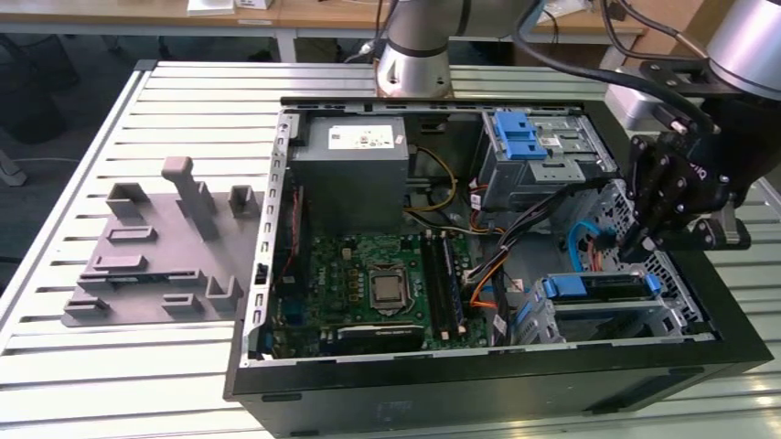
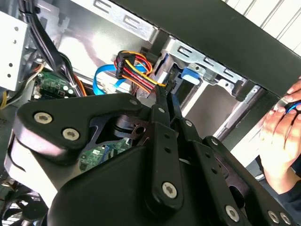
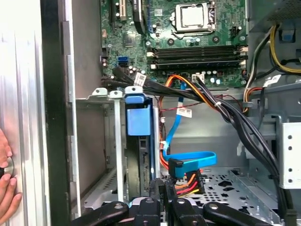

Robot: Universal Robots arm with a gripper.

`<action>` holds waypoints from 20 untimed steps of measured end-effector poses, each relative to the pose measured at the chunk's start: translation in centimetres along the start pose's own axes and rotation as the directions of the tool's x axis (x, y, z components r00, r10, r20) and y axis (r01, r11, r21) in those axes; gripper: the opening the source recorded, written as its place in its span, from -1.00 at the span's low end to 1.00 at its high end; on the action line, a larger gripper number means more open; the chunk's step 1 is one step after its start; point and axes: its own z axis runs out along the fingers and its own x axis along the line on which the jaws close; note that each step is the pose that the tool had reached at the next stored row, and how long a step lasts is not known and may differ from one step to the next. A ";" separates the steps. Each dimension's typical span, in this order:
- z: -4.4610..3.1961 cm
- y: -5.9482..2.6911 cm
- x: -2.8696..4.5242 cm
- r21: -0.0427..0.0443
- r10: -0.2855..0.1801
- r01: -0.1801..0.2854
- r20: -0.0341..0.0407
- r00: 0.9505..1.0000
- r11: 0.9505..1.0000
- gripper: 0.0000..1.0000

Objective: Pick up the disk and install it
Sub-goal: 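Insert the first disk wire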

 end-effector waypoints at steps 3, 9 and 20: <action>0.03 0.00 0.36 0.001 -0.001 0.001 0.000 1.000 1.000 -0.67; 0.14 0.12 0.75 0.004 -0.003 0.003 0.001 1.000 1.000 -0.67; 0.44 0.65 1.58 0.012 -0.008 0.008 0.008 1.000 1.000 -0.67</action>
